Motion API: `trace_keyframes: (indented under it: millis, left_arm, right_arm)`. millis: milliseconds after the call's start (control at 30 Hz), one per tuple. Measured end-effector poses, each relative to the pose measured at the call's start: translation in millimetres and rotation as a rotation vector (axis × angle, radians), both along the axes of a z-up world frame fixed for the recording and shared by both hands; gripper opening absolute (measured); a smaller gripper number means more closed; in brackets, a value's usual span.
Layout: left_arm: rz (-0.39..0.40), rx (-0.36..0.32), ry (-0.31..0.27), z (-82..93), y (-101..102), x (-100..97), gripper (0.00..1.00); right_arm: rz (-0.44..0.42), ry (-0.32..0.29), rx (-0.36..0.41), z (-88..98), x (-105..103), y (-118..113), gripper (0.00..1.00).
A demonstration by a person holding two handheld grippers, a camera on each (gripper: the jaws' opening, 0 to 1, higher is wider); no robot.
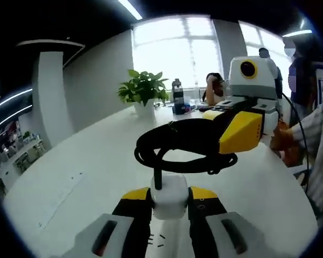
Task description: Straighten the power strip on the desk, plug the charger into it
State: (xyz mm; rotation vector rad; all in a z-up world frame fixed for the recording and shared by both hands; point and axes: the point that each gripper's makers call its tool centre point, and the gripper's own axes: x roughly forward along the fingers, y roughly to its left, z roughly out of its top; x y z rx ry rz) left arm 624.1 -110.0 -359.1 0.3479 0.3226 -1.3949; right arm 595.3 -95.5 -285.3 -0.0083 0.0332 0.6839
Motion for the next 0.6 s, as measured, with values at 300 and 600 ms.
trace_keyframes:
  millis: [300, 600]
  left_arm:
    - [0.006, -0.039, 0.007, 9.9, -6, 8.5, 0.24]
    - [0.002, -0.038, 0.023, 3.3, -5, 14.2, 0.23]
  right_arm:
    - [-0.016, -0.06, -0.025, 4.8, 6, -1, 0.1]
    - [-0.068, -0.131, -0.061, 6.7, 9, -10, 0.18]
